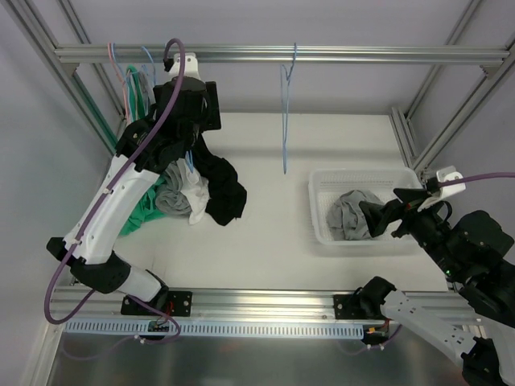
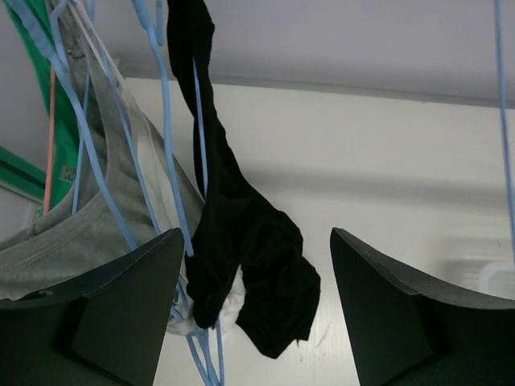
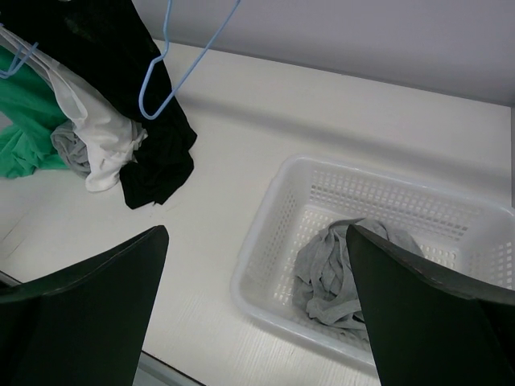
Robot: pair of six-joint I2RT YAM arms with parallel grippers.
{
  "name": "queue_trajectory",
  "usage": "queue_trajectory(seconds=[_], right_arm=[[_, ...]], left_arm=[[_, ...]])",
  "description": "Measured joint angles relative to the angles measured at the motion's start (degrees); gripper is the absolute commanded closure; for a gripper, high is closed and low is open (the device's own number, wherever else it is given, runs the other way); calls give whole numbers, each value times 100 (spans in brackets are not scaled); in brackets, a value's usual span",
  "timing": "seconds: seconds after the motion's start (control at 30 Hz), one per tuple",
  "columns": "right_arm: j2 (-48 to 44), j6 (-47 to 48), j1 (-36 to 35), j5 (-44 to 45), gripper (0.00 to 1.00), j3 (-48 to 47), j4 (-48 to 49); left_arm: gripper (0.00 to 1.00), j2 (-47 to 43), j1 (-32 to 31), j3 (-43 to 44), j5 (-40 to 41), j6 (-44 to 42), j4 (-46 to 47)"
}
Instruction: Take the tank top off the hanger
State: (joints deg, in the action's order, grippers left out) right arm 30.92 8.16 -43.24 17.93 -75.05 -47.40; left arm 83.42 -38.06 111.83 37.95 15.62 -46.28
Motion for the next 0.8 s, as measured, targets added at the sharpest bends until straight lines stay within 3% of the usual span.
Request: queue_trajectory(seconds=[0.6, 0.8], right_arm=[[-144, 42, -9, -81, 1, 116, 63], [-144, 55, -9, -90, 1, 116, 63]], left_arm=[[33, 304, 728, 170, -247, -17, 66], [55, 623, 894, 96, -468, -70, 249]])
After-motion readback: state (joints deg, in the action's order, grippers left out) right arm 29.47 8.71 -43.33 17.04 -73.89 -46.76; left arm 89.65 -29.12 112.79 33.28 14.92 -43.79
